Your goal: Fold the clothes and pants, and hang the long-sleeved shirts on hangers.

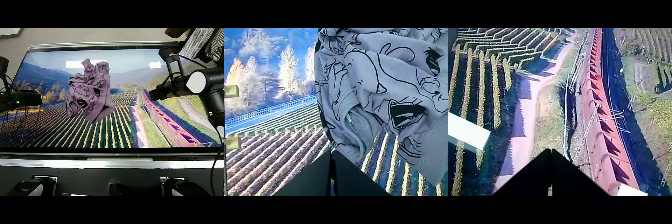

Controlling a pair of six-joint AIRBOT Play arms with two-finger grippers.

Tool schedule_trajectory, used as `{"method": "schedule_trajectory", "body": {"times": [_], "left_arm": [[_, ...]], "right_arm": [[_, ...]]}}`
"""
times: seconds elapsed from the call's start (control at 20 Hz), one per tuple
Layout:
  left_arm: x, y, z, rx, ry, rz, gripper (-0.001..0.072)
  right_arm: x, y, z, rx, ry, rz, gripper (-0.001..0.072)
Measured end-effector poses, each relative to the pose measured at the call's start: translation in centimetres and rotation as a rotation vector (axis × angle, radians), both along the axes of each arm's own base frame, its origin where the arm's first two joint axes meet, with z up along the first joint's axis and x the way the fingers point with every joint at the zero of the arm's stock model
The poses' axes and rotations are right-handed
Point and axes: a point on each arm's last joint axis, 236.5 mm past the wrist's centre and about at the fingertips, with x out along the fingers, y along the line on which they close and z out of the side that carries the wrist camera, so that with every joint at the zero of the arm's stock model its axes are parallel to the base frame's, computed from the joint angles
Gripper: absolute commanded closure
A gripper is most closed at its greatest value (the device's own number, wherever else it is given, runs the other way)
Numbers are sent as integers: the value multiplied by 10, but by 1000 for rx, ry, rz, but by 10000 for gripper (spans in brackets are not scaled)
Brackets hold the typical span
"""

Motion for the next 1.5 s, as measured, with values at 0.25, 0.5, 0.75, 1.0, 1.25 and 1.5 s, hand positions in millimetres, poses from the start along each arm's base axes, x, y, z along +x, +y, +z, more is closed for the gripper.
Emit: {"method": "schedule_trajectory", "body": {"times": [0.25, 0.5, 0.75, 1.0, 1.25, 1.5], "left_arm": [[0, 0, 0, 0, 0, 0, 678], [1, 0, 1, -1, -5, 1, 678], [3, 0, 0, -28, -6, 28, -13], [-1, 21, -51, -187, 148, 222, -13], [4, 13, -145, -510, 332, 322, -13], [24, -14, -208, -719, 422, 328, -13]], "right_arm": [[0, 0, 0, 2, 1, -3, 665], [0, 0, 0, 2, 1, -3, 665], [0, 0, 0, -1, 0, 1, 665], [0, 0, 0, 0, 0, 1, 665], [0, 0, 0, 0, 0, 0, 665], [4, 1, 3, 6, -20, -2, 665]]}}
